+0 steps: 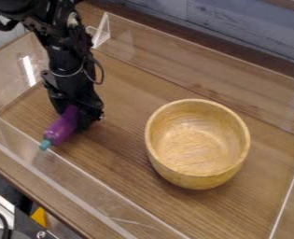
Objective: Remove the purple eggplant from inside the brown bowl and put it on the table
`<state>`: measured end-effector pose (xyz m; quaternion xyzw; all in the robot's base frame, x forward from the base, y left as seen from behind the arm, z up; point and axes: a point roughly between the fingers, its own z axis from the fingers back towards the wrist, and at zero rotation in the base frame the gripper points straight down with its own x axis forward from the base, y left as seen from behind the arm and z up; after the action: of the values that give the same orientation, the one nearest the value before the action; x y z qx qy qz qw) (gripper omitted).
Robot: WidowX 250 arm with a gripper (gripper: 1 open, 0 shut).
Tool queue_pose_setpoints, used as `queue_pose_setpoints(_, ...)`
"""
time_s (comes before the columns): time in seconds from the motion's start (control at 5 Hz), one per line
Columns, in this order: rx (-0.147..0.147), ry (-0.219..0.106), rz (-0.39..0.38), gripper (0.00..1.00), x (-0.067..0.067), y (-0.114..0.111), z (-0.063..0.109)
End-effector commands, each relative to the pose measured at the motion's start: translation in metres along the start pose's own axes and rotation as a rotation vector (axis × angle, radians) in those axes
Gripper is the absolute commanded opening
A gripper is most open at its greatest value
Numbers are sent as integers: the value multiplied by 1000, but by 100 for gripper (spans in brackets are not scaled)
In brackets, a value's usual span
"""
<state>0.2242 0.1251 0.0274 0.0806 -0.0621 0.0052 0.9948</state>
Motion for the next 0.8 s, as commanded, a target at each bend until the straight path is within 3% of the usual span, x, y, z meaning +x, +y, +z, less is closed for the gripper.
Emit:
queue_pose_setpoints(0.0,19,-35,40,0,13,6,11)
queue_pose_setpoints(0.2,17,-28,67,0,18,3,14)
queue_pose_setpoints(0.6,11,-17,101,0,30,6,1)
